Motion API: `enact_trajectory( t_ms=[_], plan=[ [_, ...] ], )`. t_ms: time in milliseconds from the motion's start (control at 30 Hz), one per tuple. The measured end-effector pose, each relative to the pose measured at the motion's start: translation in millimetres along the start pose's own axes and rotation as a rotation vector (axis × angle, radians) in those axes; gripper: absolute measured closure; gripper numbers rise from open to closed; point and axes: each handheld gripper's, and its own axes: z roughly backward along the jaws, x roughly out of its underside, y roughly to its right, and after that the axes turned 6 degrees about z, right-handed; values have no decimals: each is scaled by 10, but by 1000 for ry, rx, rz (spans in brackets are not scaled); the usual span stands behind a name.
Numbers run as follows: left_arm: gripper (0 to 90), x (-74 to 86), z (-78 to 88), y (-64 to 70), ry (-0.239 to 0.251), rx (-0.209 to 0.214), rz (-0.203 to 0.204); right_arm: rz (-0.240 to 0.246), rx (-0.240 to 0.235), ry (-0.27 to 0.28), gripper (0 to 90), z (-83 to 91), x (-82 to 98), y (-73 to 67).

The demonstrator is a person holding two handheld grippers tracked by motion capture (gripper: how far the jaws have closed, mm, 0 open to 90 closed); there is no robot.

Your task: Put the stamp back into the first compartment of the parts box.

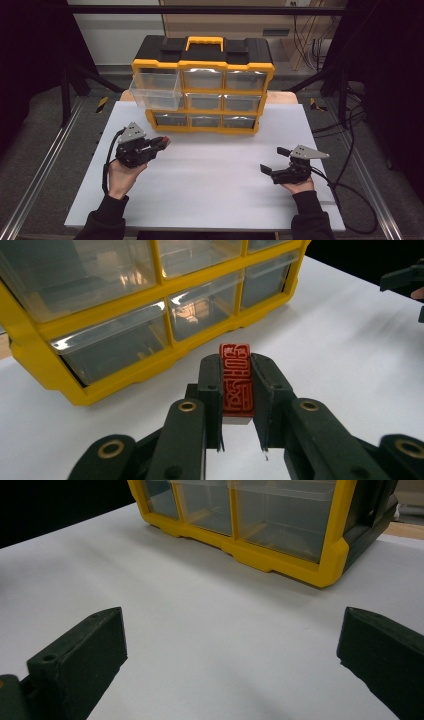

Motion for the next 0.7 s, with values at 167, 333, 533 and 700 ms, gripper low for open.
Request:
enact_trajectory(
  t_ms=[167, 333, 533, 700],
  plan=[
    [760, -22, 48, -18, 10, -5, 2, 0, 0, -1, 2, -1, 1, 0],
    [760, -42, 87, -28, 18, -5, 5, 0, 0, -1, 2, -3, 2, 1],
    [760, -63, 117, -21, 23, -5, 6, 0, 0, -2, 2, -1, 1, 1],
    [760, -95, 166, -26, 31, -8, 5, 0, 1, -2, 2, -3, 2, -1]
  ],
)
